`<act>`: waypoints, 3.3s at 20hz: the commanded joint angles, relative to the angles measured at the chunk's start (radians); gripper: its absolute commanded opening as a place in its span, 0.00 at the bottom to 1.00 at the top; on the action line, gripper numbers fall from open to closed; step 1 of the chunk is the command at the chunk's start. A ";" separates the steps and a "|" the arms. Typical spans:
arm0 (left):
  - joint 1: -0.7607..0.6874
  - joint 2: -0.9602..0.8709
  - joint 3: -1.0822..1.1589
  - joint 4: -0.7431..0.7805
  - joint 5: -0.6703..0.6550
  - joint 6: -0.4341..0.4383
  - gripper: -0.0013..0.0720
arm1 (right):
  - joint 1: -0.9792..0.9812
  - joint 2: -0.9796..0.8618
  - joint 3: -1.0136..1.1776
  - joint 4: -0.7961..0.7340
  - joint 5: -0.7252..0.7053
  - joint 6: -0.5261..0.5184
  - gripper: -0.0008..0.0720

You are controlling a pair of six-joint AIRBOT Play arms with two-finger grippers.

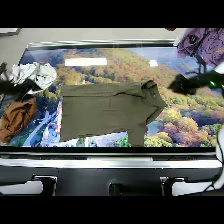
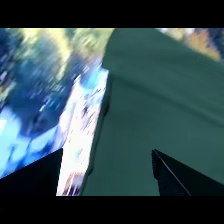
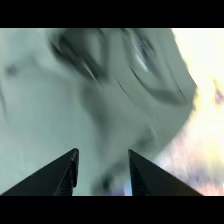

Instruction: Fold the clothes and pants, and hang the long-sleeved shirts on hangers.

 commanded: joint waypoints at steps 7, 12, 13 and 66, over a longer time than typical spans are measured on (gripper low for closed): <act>0.089 0.332 -0.542 0.007 0.007 0.007 0.88 | -0.051 0.171 -0.736 0.267 -0.210 -0.209 0.70; 0.087 0.332 -0.542 0.007 0.006 0.007 0.88 | 0.047 0.088 -0.757 0.319 -0.338 -0.250 0.70; 0.087 0.332 -0.542 0.007 0.006 0.007 0.88 | 0.064 0.074 -0.758 0.334 -0.369 -0.254 0.70; -0.033 0.109 -0.152 -0.351 -0.031 0.295 0.03 | 0.089 0.408 -0.314 0.227 -0.302 -0.165 0.05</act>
